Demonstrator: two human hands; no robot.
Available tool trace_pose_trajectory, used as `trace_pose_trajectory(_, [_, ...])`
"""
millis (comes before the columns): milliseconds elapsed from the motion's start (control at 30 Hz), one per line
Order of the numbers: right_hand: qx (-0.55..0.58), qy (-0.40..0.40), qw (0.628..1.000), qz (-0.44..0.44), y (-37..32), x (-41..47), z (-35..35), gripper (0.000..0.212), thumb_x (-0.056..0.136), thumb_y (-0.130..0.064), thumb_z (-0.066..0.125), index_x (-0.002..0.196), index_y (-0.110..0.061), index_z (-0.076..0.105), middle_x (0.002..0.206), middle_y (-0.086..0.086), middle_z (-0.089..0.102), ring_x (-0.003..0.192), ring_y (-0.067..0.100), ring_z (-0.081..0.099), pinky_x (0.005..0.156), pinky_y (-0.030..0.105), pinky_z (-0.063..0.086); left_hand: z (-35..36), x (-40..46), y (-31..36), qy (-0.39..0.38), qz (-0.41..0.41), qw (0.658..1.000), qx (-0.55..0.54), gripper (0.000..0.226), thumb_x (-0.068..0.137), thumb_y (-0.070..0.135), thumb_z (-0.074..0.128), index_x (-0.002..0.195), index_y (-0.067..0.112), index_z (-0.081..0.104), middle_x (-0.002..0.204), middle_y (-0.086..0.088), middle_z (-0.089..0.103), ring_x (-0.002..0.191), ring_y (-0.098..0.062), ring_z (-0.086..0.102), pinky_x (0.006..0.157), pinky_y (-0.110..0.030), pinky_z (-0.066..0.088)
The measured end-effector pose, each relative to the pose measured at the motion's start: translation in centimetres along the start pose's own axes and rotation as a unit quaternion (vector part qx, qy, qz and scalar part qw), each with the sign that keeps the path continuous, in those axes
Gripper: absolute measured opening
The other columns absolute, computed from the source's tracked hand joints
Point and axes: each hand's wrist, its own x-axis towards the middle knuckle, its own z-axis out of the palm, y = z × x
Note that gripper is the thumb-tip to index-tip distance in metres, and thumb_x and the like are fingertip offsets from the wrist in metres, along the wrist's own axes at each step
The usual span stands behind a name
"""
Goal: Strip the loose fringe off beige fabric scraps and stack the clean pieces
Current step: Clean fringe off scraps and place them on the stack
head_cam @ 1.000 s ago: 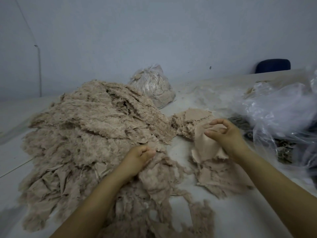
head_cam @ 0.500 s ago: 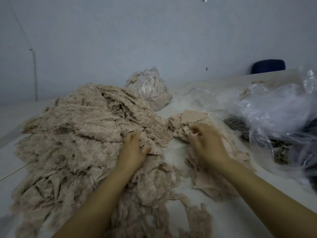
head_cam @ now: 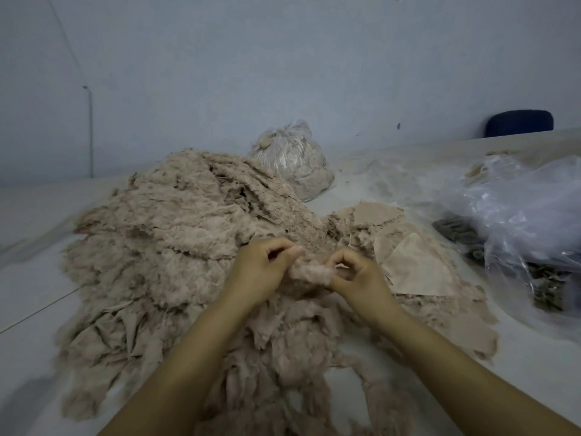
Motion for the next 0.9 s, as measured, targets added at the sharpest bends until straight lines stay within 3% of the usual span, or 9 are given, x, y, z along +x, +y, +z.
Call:
trace_pose_trajectory(133, [0.022,0.039,0.999,-0.010,0.4,-0.7,-1.2,0.035,0.080,0.010,0.066,0.063,-0.016,0.052,0.090,-0.001,0.069,0.094,0.008,0.067,0.083,0.025,0.053,-0.7,-0.2,-0.4,-0.208,-0.063,0.976,0.011,0.030,0.097,0.027,0.050,0.075,0.015,0.066,0.053,0.005,0.064,0.049,-0.005,0.055,0.060,-0.019,0.046])
trace_pose_trajectory(233, [0.049,0.034,0.998,0.024,1.2,-1.4,-1.1,0.031,0.083,0.007,0.065,0.064,-0.013,0.051,0.085,0.003,0.070,0.087,0.018,0.070,0.080,0.029,0.057,-0.2,1.0,-1.1,-0.119,-0.020,0.985,0.125,0.021,0.088,0.036,0.064,0.105,0.026,0.066,0.096,0.009,0.064,0.087,-0.004,0.057,0.078,-0.024,0.047])
trace_pose_trajectory(300, [0.112,0.024,0.991,0.071,1.7,-1.9,-0.6,0.026,0.088,0.009,0.058,0.071,-0.008,0.048,0.080,0.008,0.065,0.072,0.017,0.069,0.066,0.026,0.056,-0.3,2.0,-1.9,-0.184,-0.020,0.941,0.285,0.057,0.081,0.038,0.071,0.133,0.029,0.050,0.123,0.006,0.050,0.114,-0.011,0.047,0.099,-0.031,0.040])
trace_pose_trajectory(333, [0.135,0.020,0.986,0.096,1.8,-2.1,-0.3,0.022,0.090,0.007,0.056,0.076,-0.007,0.048,0.078,0.011,0.064,0.066,0.016,0.067,0.061,0.024,0.055,-0.4,2.3,-2.5,-0.223,-0.045,0.915,0.333,0.060,0.080,0.037,0.071,0.134,0.026,0.048,0.126,0.002,0.050,0.117,-0.016,0.048,0.101,-0.034,0.040])
trace_pose_trajectory(433, [0.118,0.021,0.981,0.152,2.2,-2.5,-0.1,0.009,0.093,-0.001,0.056,0.094,-0.008,0.050,0.075,0.014,0.063,0.060,0.014,0.065,0.058,0.025,0.055,-0.2,2.4,-3.9,-0.236,-0.075,0.898,0.363,0.013,0.090,0.026,0.060,0.093,0.014,0.062,0.093,-0.006,0.062,0.095,-0.026,0.059,0.076,-0.032,0.046])
trace_pose_trajectory(500, [0.105,0.029,0.979,0.171,2.2,-2.5,-0.1,0.016,0.094,-0.002,0.055,0.107,-0.009,0.050,0.079,0.014,0.063,0.061,0.016,0.065,0.061,0.028,0.055,0.1,2.2,-4.4,-0.216,-0.065,0.901,0.370,0.029,0.094,0.022,0.053,0.066,0.014,0.046,0.072,-0.003,0.050,0.078,-0.025,0.055,0.062,-0.031,0.035])
trace_pose_trajectory(667, [0.141,-0.004,0.975,0.174,2.1,-1.9,0.5,0.045,0.090,-0.003,0.061,0.118,-0.037,0.049,0.063,0.006,0.063,0.052,0.011,0.060,0.053,0.021,0.050,0.0,0.5,-3.8,-0.197,-0.023,0.957,0.210,0.020,0.090,0.019,0.062,0.071,0.021,0.053,0.075,0.005,0.052,0.074,-0.012,0.050,0.069,-0.028,0.039])
trace_pose_trajectory(800, [0.121,-0.015,0.982,0.144,1.7,-1.3,1.0,0.016,0.090,0.005,0.057,0.090,-0.011,0.061,0.065,0.006,0.061,0.049,0.007,0.059,0.048,0.018,0.049,-0.9,-1.6,-3.2,-0.172,0.002,0.978,0.121,0.002,0.083,0.018,0.071,0.081,0.019,0.072,0.088,0.001,0.060,0.083,-0.008,0.056,0.077,-0.019,0.043])
trace_pose_trajectory(900, [0.120,0.061,0.985,0.111,1.9,-1.1,1.0,0.023,0.089,0.011,0.052,0.082,-0.010,0.057,0.073,0.005,0.065,0.059,0.011,0.062,0.054,0.022,0.051,-2.3,-2.2,-2.2,-0.117,0.048,0.986,0.104,0.007,0.085,0.016,0.069,0.079,0.020,0.068,0.095,0.006,0.057,0.090,-0.002,0.054,0.081,-0.013,0.041])
